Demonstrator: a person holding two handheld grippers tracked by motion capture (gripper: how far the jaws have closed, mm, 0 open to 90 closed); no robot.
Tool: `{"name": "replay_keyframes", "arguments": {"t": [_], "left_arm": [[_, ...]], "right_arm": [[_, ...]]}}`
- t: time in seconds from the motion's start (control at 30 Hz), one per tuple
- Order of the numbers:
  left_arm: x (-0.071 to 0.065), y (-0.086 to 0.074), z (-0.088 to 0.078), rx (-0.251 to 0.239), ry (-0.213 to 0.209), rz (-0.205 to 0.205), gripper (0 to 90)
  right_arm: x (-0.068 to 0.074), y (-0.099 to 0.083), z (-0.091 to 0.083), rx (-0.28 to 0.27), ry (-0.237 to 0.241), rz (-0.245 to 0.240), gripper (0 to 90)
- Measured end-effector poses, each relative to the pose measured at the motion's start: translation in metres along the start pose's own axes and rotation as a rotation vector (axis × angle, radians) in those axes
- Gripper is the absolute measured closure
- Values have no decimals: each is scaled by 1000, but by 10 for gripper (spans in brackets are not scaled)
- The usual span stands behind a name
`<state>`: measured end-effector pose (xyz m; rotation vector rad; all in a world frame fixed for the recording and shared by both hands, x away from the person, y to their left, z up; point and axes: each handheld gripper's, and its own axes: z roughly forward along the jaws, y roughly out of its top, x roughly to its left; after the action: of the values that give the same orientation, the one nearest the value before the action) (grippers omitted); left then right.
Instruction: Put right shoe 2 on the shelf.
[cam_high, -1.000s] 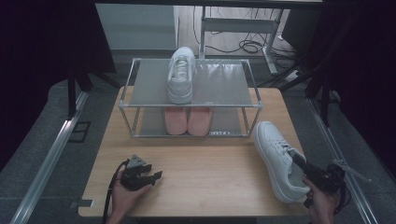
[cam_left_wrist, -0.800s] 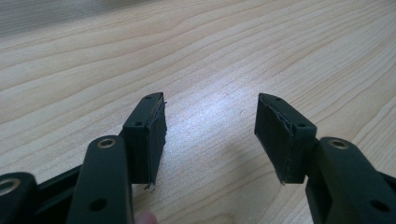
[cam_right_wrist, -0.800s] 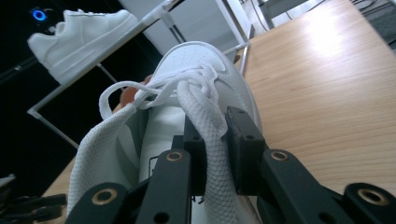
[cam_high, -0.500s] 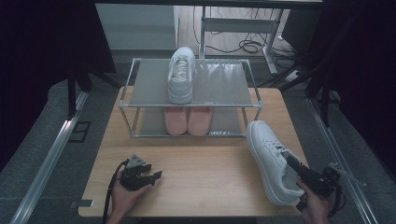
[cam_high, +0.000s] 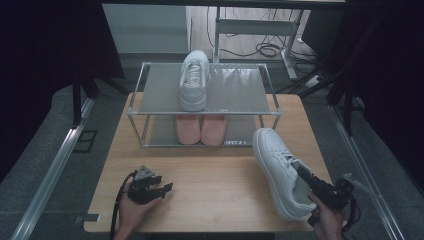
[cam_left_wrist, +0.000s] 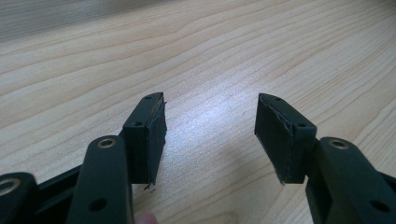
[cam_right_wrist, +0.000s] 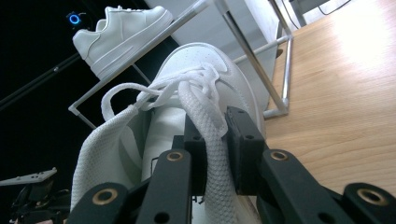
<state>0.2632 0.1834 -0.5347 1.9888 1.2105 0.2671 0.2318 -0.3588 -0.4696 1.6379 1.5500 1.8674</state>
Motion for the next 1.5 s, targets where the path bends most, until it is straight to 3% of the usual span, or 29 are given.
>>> {"name": "replay_keyframes", "arguments": {"t": [1.5], "left_arm": [[0, 0, 1, -3, -2, 1, 440]], "right_arm": [[50, 1, 19, -24, 168, 2, 801]]}}
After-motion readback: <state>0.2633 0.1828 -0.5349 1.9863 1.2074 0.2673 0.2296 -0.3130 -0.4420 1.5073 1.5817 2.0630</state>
